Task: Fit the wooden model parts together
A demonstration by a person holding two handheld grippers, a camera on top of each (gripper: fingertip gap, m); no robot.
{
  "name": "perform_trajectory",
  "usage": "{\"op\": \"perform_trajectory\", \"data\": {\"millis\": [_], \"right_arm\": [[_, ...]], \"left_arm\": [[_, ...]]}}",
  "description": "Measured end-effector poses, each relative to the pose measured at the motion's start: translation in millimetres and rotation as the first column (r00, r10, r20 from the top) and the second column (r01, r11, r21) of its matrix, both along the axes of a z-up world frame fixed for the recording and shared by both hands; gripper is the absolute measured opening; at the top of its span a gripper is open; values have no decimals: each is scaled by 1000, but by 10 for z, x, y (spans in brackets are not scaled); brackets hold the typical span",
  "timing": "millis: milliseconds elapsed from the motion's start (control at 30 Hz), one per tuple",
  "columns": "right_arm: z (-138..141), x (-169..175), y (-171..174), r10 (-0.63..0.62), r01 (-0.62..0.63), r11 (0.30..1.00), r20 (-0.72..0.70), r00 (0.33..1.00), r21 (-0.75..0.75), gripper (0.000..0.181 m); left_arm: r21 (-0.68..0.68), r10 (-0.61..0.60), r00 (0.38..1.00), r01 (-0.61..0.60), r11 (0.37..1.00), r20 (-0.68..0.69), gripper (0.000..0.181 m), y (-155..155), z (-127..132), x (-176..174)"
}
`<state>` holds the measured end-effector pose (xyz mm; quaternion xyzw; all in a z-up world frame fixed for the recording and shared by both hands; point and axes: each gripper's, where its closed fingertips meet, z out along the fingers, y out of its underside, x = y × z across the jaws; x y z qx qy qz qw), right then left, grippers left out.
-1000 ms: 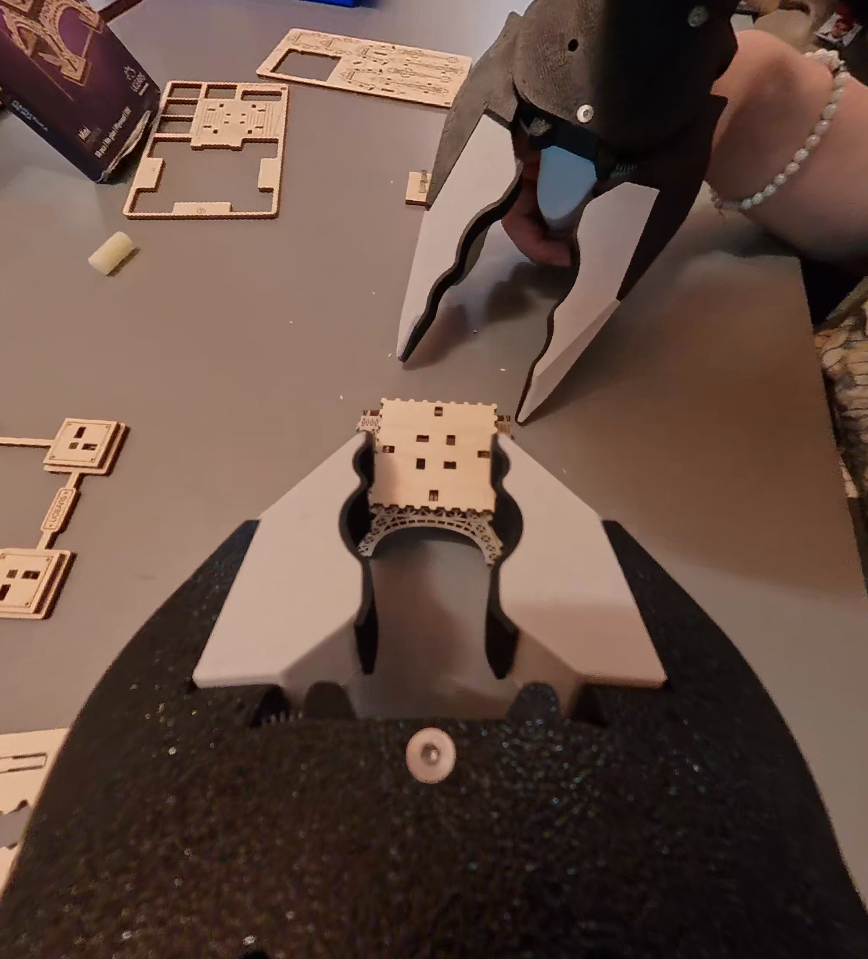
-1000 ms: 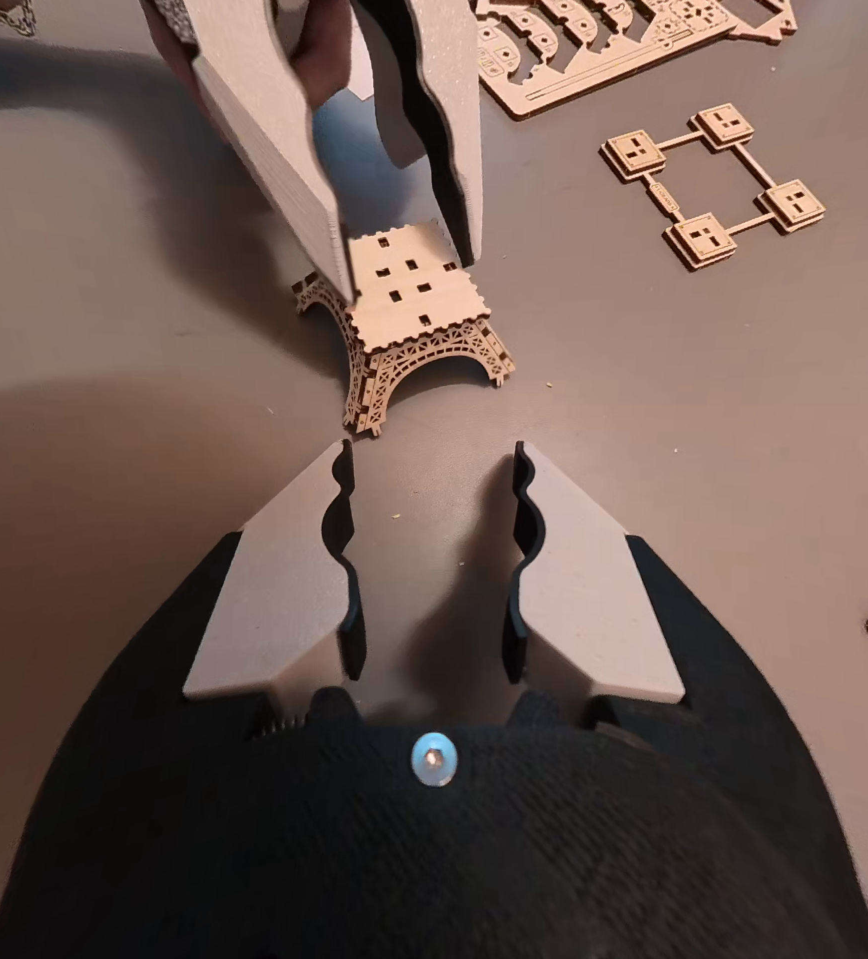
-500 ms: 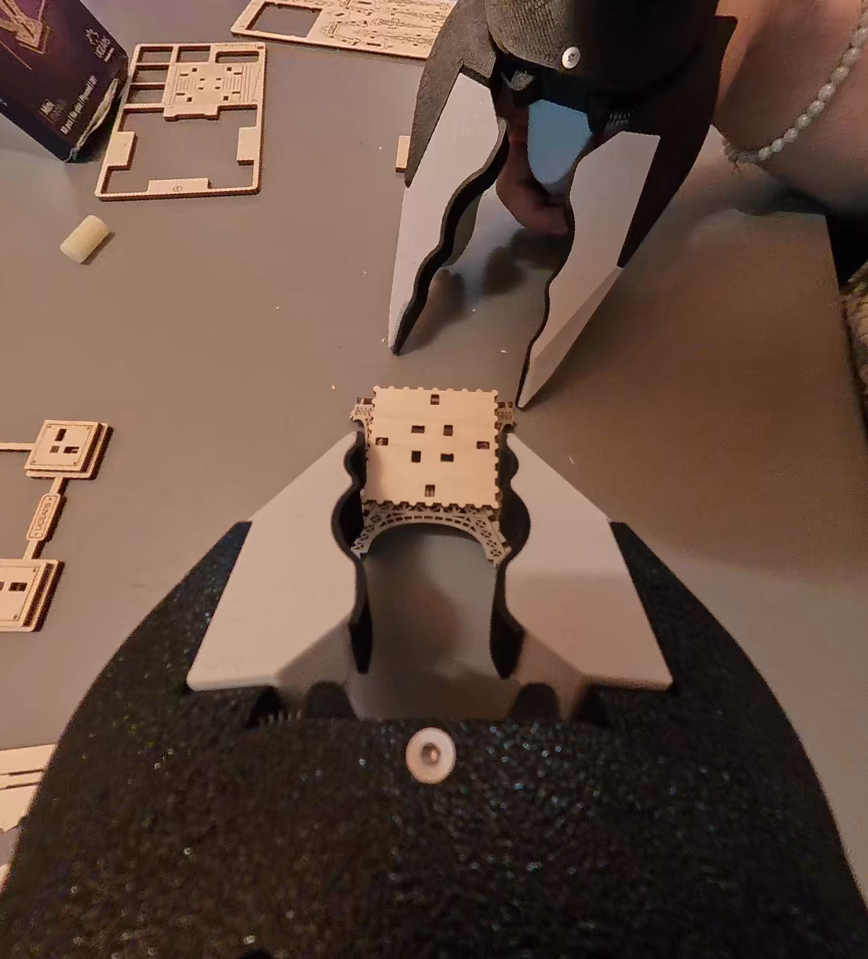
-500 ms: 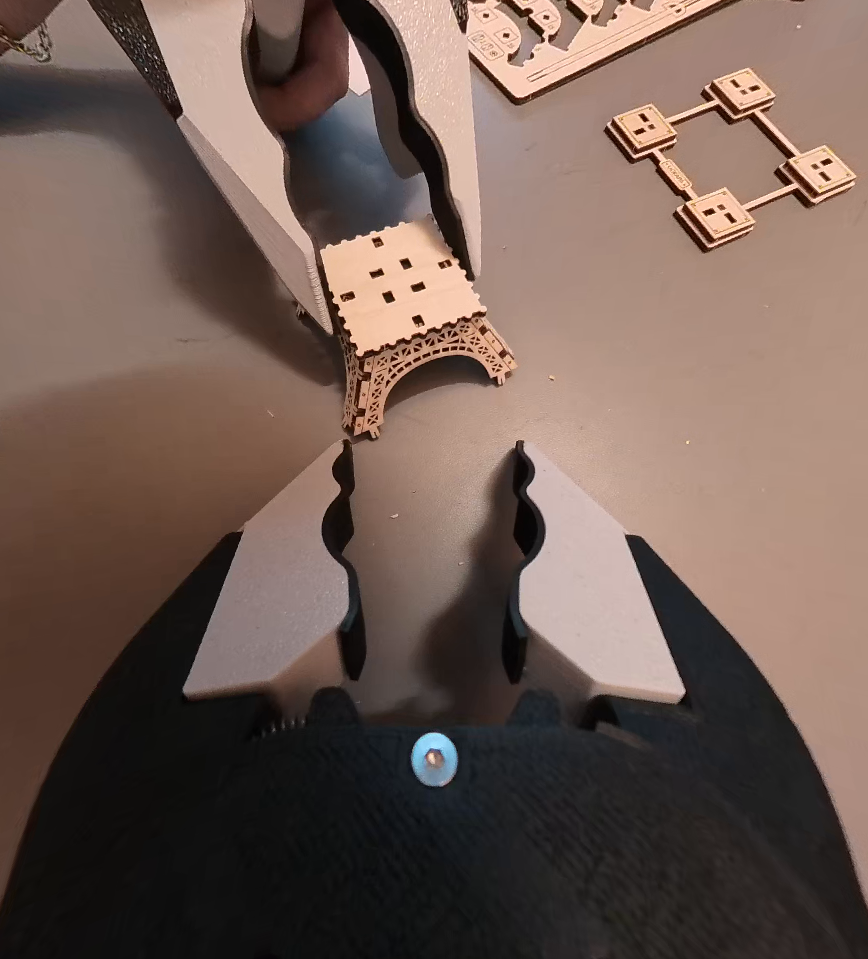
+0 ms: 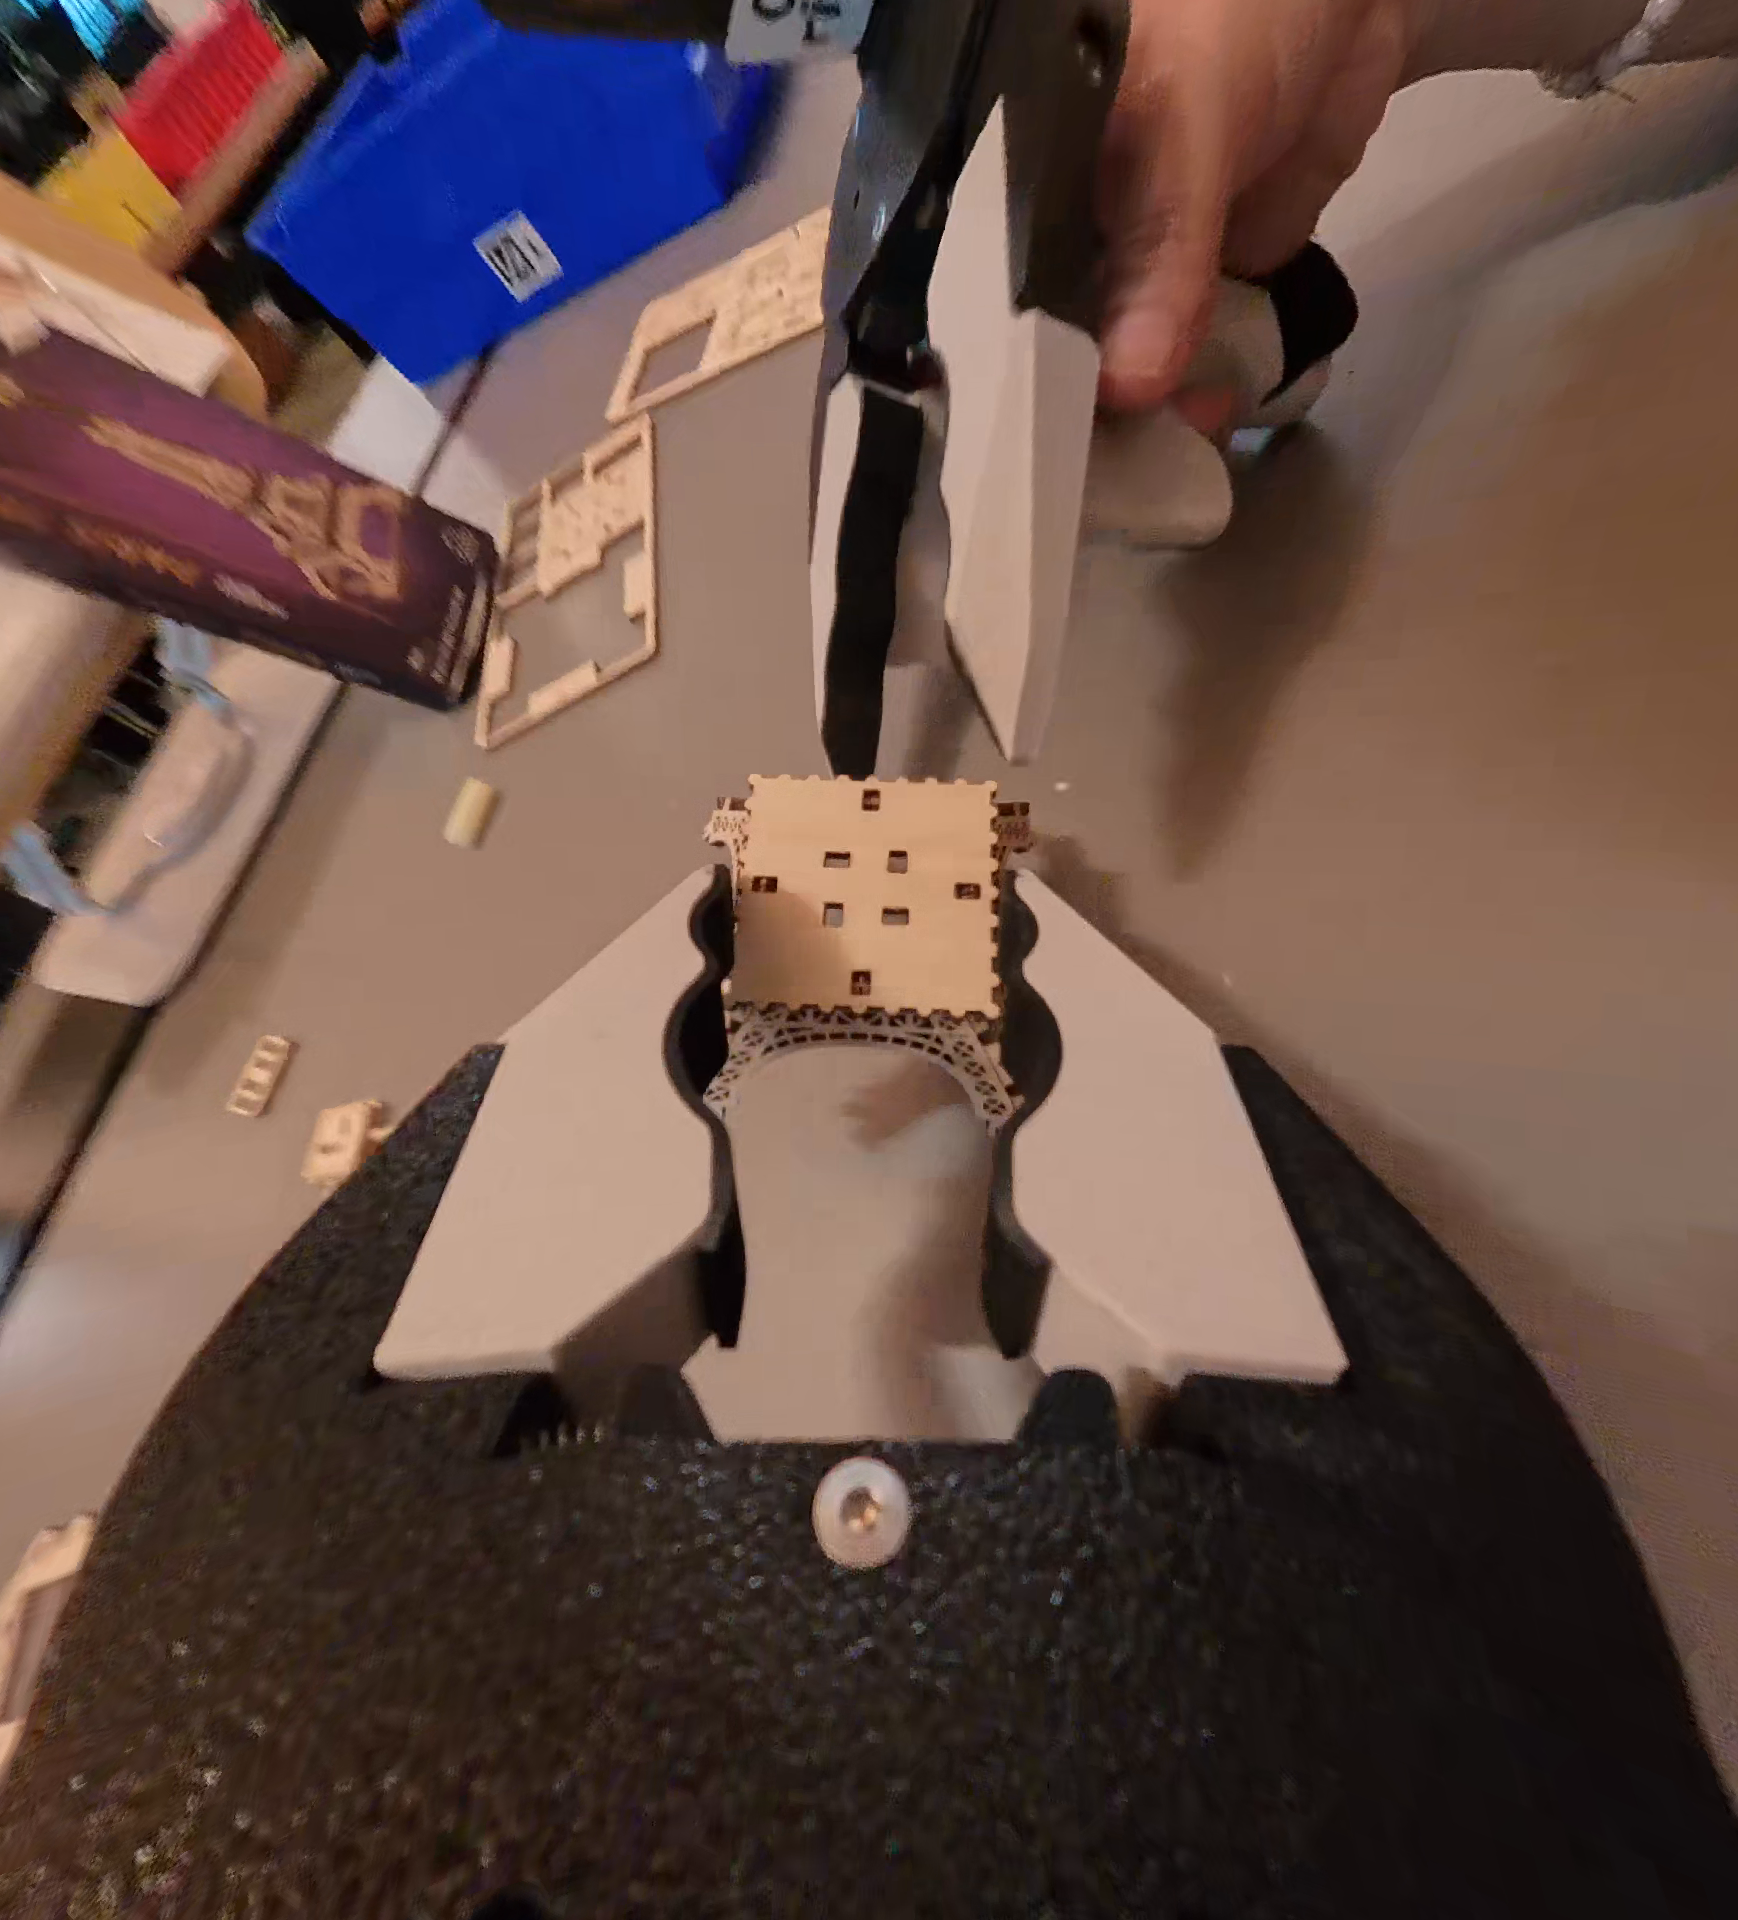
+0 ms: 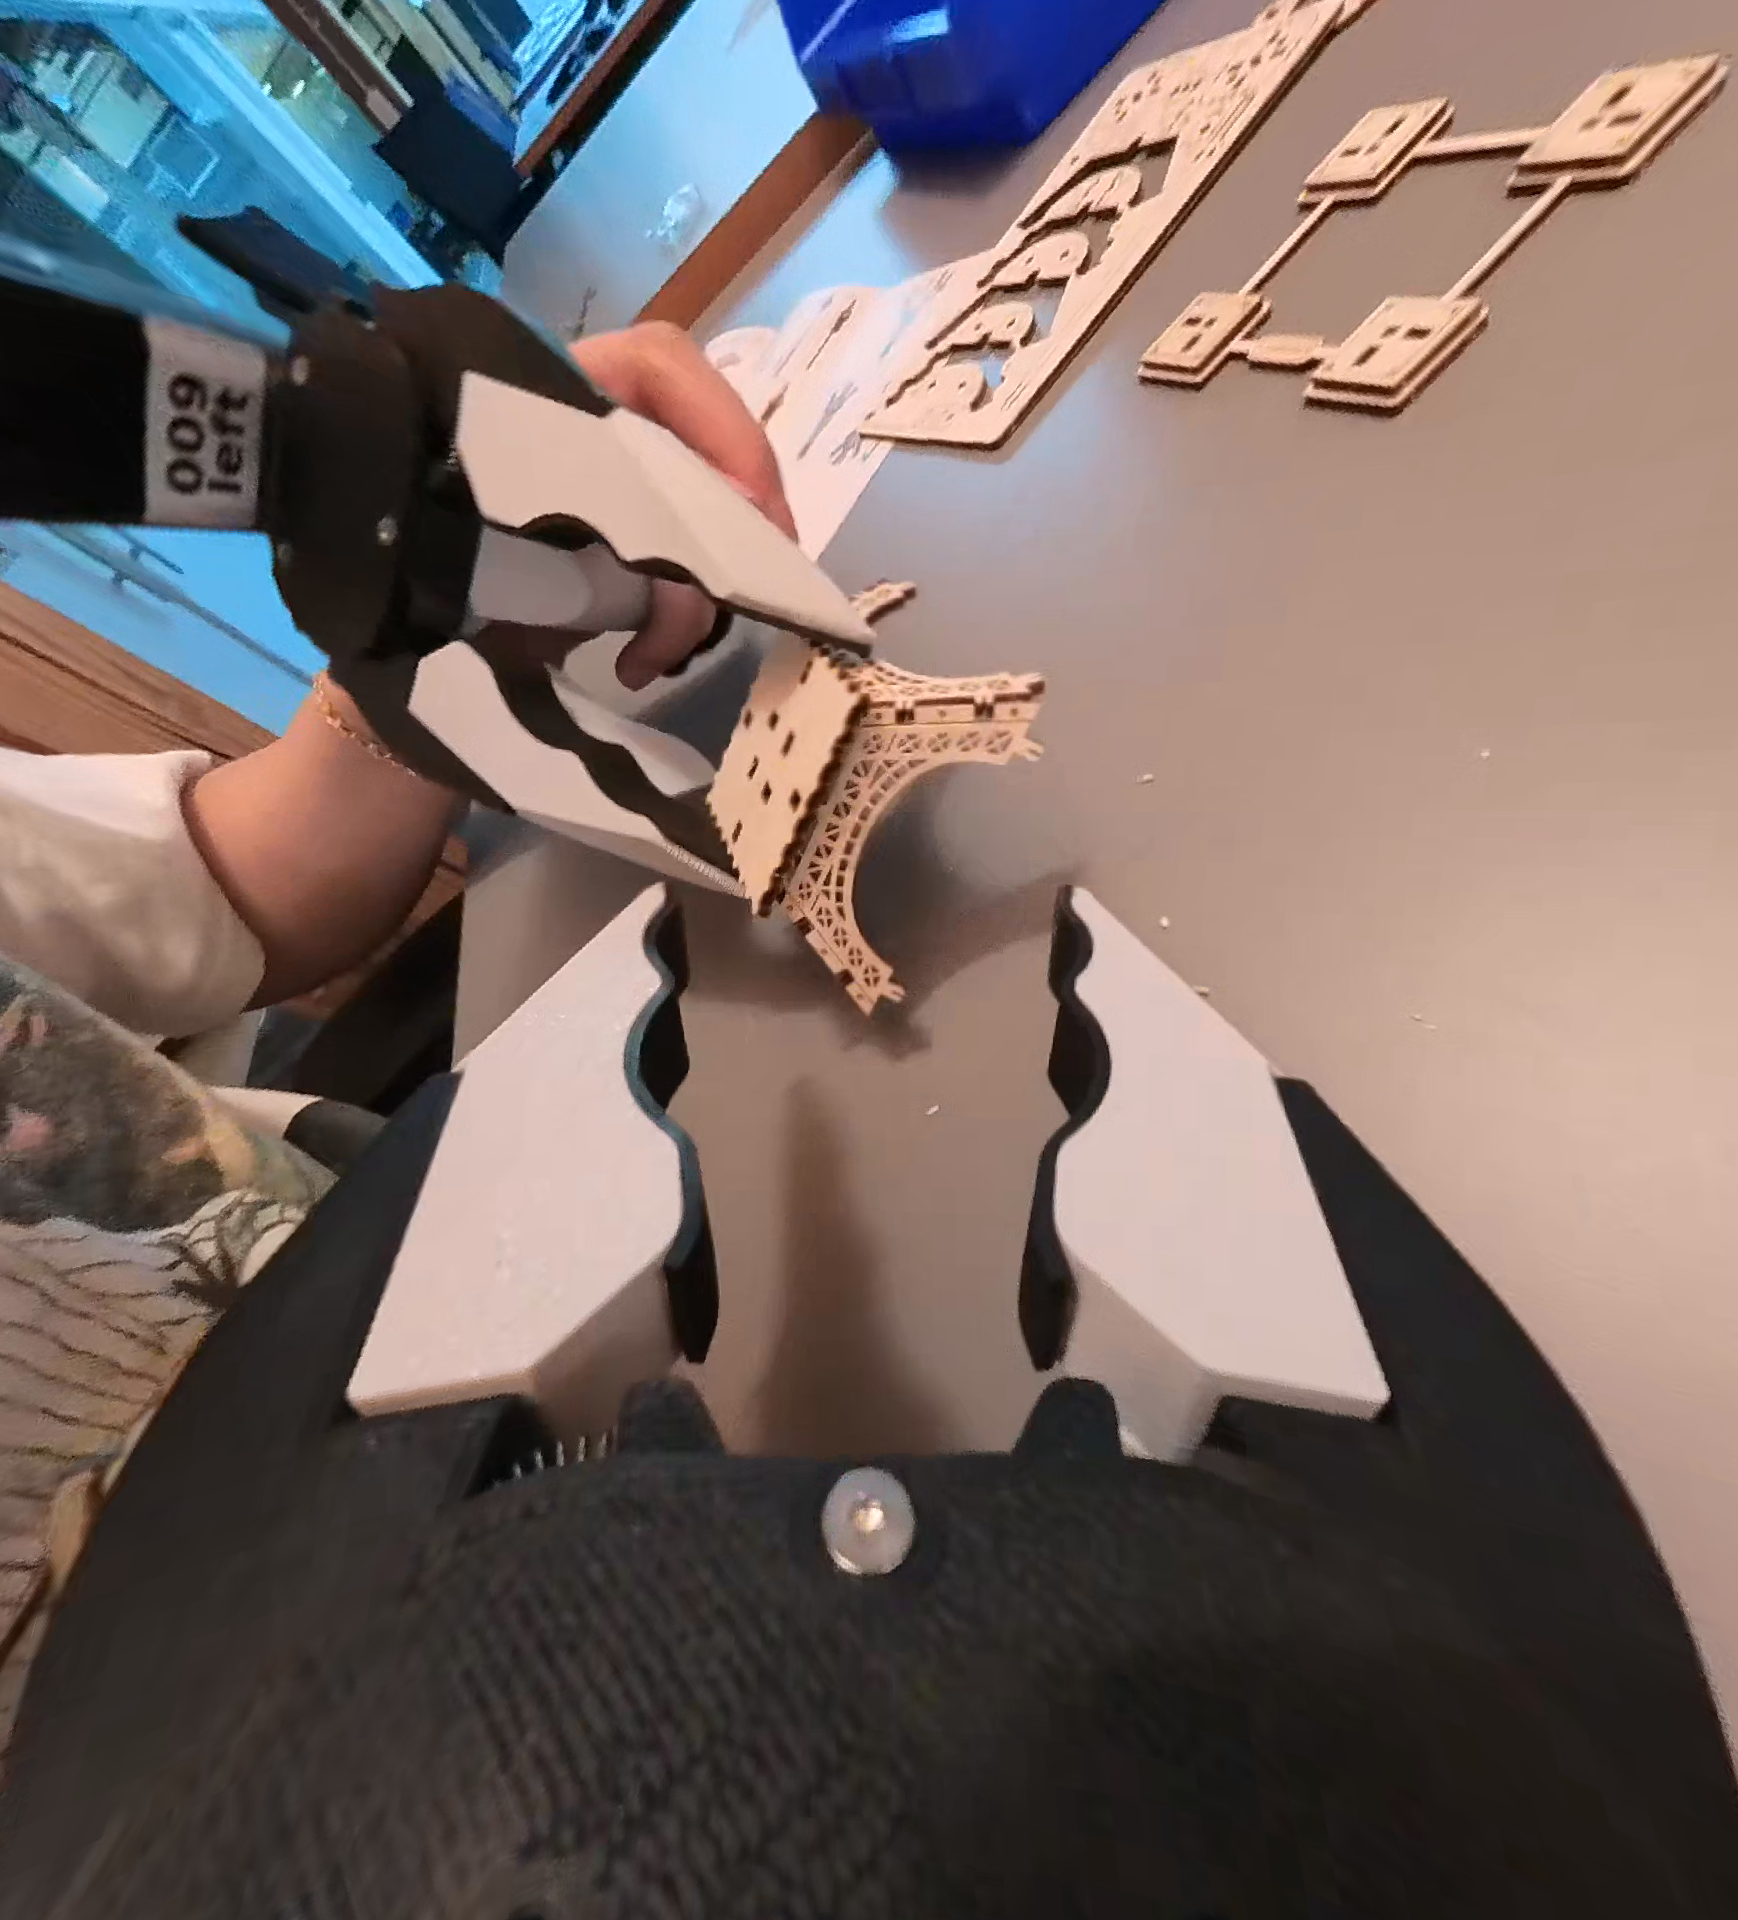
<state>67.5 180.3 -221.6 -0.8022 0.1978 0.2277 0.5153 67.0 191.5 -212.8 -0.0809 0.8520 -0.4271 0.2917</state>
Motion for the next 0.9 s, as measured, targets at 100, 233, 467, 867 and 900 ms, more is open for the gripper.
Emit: {"op": "perform_trajectory", "data": {"millis": [100,233,467,867,900], "right_arm": [[74,-57,26,-1,1,999,-3,1000,33,63],[216,-19,-25,-60,57,993,24,998,104,45],[323,-1,-167,-144,125,985,163,976,118,38],[576,-53,-285,-201,161,972,249,947,170,18],[591,-58,-293,-203,162,971,252,946,174,17]], "left_arm": [[49,3,989,-10,999,145,49,-66,123,14],[160,16,971,-55,986,239,49,-90,119,39],[206,17,940,-93,974,340,49,-227,216,11],[170,27,915,-103,980,402,48,-399,471,-36],[173,24,912,-103,980,410,48,-406,484,-40]]}}
